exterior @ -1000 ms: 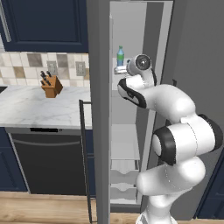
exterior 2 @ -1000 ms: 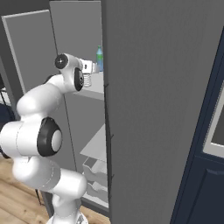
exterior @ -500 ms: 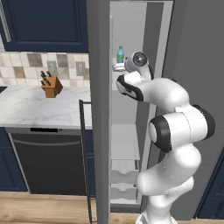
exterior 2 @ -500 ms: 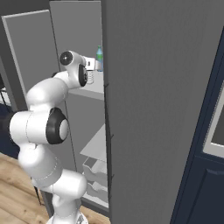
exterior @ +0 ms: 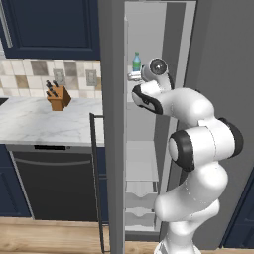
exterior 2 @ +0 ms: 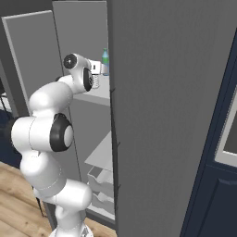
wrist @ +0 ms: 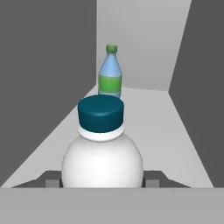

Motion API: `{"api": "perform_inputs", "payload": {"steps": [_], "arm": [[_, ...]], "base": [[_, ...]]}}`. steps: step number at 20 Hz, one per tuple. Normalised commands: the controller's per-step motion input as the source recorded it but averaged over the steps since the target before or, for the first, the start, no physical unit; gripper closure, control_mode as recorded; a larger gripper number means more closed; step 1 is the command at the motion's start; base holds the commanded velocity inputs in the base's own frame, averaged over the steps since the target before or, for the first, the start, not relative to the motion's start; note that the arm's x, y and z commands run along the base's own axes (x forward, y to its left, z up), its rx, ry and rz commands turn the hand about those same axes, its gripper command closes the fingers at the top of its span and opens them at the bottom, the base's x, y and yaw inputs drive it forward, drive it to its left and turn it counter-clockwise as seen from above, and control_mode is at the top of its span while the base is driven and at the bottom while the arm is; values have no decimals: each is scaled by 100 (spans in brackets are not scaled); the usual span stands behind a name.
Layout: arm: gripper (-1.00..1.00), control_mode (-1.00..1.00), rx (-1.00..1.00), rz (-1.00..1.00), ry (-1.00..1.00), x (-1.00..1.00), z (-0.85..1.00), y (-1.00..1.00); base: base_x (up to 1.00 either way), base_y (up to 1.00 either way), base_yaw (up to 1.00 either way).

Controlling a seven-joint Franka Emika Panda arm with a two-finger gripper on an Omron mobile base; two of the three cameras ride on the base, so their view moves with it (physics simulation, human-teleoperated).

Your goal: Take the bottled waters from the counter and place them in the freezer to freeze. Close the freezer door after placing the bottles.

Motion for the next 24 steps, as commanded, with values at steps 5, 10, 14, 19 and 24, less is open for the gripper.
{"api": "perform_inputs", "payload": {"steps": [5, 10, 14, 19, 24], "arm": [[-100, -100, 0, 0, 0, 0, 0, 0], [-100, -100, 0, 0, 0, 0, 0, 0], [-100, -100, 0, 0, 0, 0, 0, -2], [-100, -100, 0, 0, 0, 0, 5, 0], [-100, -100, 0, 0, 0, -20, 2, 2]], "base": [[0, 0, 0], [0, 0, 0], [0, 0, 0], [0, 0, 0], [0, 0, 0]]}}
